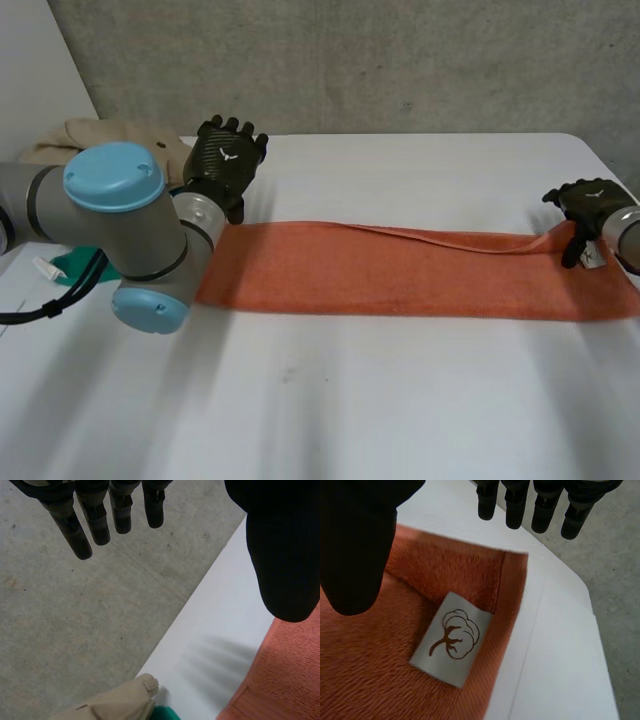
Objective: Fold the laundry.
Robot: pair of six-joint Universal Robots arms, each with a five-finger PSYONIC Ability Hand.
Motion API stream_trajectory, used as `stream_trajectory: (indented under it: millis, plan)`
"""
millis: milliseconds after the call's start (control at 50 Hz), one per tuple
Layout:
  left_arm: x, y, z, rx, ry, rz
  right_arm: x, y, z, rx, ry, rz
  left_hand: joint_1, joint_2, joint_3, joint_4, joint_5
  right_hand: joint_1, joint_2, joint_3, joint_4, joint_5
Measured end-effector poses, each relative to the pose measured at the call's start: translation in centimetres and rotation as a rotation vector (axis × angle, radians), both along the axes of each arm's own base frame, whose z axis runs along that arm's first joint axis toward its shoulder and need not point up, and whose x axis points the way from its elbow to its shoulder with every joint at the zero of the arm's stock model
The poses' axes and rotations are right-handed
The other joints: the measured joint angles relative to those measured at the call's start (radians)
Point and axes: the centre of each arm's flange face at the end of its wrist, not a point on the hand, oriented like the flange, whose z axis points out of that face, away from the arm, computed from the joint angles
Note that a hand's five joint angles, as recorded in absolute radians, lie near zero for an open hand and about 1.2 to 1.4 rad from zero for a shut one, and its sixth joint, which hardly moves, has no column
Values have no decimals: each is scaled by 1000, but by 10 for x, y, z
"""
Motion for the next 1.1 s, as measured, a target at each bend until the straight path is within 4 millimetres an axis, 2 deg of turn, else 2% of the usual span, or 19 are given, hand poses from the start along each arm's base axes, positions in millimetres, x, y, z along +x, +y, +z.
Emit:
stream_trajectory:
  millis: [60, 160, 240, 360, 440, 500, 540, 660, 680, 780, 860, 900, 940, 980, 1040, 1100]
  plan:
    - [0, 0, -2, 3, -2, 0, 1, -16, -13, -40, -36, -22, 0, 0, 0, 0, 0, 0, 0, 0, 0, 0]
    - [1, -1, -2, 0, -1, 2, -3, -38, -16, -143, -91, -88, 0, 0, 0, 0, 0, 0, 0, 0, 0, 0]
    - [1, -2, -1, -3, 0, 4, -14, -57, -2, -300, -126, -219, 0, 0, 0, 0, 0, 0, 0, 0, 0, 0]
    - [1, -1, 0, -2, 0, 7, -23, -60, 30, -419, -136, -322, 0, 0, 0, 0, 0, 0, 0, 0, 0, 0]
    - [3, 1, 2, 0, 0, 9, -23, -47, 50, -398, -125, -321, 0, 0, 0, 0, 0, 0, 0, 0, 0, 0]
    - [4, 3, 5, 1, 0, 10, -21, -30, 59, -325, -110, -295, 0, 0, 0, 0, 0, 0, 0, 0, 0, 0]
    - [6, 6, 7, 4, 2, 9, -18, -11, 62, -228, -96, -260, 0, 0, 0, 0, 0, 0, 0, 0, 0, 0]
    - [9, 14, 13, 17, 27, 1, -19, 37, 53, -9, -40, -177, 0, 0, 0, 0, 0, 6, 9, 11, 8, 9]
    - [10, 15, 14, 18, 31, 0, -20, 41, 52, 4, -33, -172, 0, 0, 0, 0, 0, 6, 19, 21, 16, 19]
    - [10, 20, 18, 27, 62, -9, -37, 68, 30, 85, 63, -127, 0, 0, 0, 0, 0, 92, 104, 107, 103, 105]
    - [8, 23, 18, 34, 73, -15, -45, 73, 13, 75, 120, -102, 0, 0, 0, 0, 0, 104, 114, 118, 114, 120]
    - [7, 24, 18, 38, 74, -19, -47, 73, 5, 65, 137, -95, 0, 0, 0, 0, 0, 273, 280, 284, 270, 273]
    - [6, 26, 17, 41, 73, -23, -48, 71, -2, 47, 148, -95, 0, 0, 0, 0, 0, 675, 688, 657, 649, 642]
    - [5, 28, 17, 42, 72, -26, -50, 68, -5, 28, 153, -101, 0, 0, 0, 0, 0, 885, 906, 891, 884, 865]
    - [5, 30, 18, 40, 73, -28, -57, 64, -7, 1, 161, -127, 0, 0, 0, 0, 0, 898, 969, 971, 969, 919]
    - [6, 33, 23, 32, 77, -29, -72, 59, -4, -33, 183, -187, 0, 0, 0, 0, 0, 898, 969, 973, 975, 919]
